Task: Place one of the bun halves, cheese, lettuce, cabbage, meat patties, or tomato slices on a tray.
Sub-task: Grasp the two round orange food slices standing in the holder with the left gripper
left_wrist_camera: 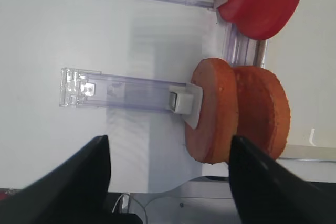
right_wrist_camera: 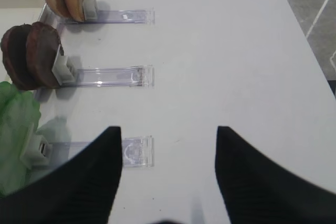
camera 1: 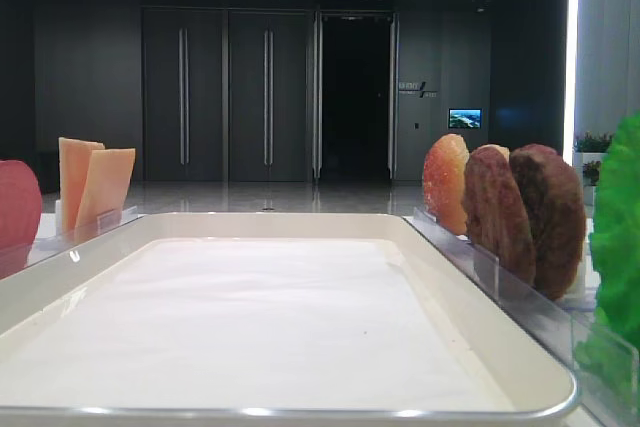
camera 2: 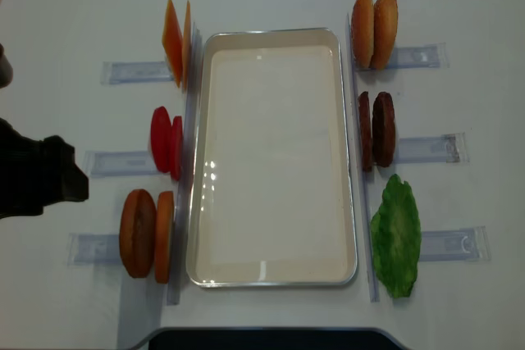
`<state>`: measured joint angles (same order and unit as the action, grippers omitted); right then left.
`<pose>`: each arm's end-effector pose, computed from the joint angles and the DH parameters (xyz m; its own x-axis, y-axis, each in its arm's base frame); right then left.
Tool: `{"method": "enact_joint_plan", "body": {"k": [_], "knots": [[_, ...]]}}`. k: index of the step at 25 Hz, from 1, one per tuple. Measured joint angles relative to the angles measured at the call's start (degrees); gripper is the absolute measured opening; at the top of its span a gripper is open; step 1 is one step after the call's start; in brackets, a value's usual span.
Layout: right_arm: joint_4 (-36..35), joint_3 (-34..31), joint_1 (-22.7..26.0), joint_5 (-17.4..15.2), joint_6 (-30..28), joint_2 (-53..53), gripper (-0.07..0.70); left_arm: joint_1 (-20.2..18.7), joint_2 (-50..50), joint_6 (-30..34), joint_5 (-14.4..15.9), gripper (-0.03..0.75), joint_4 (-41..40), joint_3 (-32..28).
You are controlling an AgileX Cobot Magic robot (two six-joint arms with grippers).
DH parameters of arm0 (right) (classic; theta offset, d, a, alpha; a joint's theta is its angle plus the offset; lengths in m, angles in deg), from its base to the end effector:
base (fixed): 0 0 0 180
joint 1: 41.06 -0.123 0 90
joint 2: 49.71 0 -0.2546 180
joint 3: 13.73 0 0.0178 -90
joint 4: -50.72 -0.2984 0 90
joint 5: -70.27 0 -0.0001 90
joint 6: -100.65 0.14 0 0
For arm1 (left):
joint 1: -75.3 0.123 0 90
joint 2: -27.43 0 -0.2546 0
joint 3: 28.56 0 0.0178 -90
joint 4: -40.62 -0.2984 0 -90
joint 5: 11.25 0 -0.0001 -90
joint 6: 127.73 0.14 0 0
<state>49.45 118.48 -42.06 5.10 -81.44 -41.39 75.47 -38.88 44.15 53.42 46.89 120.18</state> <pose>0.1054 0.0047 0.2683 -0.5179 -0.0362 -0.8547 -0.0487 0.9987 -0.0128 0.2386 -0.0131 0.2019 -0.9399 -0.1894 -0.2842 -0.1516 0.9770 -0.1499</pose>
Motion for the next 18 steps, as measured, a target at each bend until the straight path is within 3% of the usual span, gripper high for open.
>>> {"method": "enact_joint_plan", "body": {"k": [7,18], "knots": [[0.0,0.0,0.0,0.0,0.0,0.0,0.408,-5.0,-0.6,-3.4,-1.0,0.535,0.0,0.0],[0.0,0.0,0.0,0.0,0.0,0.0,0.408,-18.7,-4.5,-15.2,-4.4,0.535,-2.6,0.0]]}}
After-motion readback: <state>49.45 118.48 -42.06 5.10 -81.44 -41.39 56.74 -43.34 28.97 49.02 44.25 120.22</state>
